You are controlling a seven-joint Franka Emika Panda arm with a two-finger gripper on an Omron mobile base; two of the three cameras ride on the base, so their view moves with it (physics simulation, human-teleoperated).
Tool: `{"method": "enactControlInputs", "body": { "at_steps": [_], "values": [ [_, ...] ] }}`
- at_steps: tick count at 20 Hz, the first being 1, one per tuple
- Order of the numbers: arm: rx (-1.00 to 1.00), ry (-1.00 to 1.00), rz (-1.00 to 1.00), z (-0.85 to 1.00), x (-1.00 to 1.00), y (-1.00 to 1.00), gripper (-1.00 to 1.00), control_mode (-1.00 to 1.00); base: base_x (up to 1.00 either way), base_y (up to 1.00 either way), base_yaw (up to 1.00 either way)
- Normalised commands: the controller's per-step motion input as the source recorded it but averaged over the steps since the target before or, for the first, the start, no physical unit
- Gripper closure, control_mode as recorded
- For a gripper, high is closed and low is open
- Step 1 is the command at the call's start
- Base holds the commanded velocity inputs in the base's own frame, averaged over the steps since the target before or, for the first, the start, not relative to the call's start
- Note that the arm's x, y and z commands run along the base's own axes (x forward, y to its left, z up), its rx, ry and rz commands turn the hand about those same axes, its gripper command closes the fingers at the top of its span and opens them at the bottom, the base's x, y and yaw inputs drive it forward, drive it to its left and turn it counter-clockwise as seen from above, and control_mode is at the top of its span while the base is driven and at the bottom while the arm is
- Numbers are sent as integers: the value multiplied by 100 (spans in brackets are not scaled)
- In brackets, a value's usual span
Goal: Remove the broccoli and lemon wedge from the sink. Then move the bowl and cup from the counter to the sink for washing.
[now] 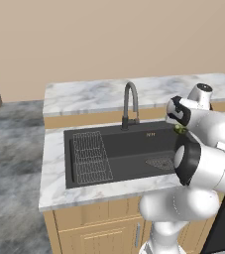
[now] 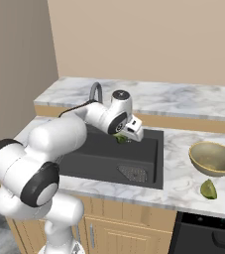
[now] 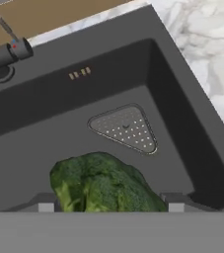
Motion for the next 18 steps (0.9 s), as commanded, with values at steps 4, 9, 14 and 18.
{"method": "enactControlInputs", "body": {
  "at_steps": [4, 9, 14, 18],
  "values": [
    [0, 4, -12, 1, -15, -38, 100, -100, 0, 0, 0],
    [0, 0, -12, 0, -17, -34, 100, -100, 0, 0, 0],
    [0, 0, -15, 0, -16, -26, 100, -100, 0, 0, 0],
    [0, 0, -17, -2, -10, -25, 100, -100, 0, 0, 0]
  ]
}}
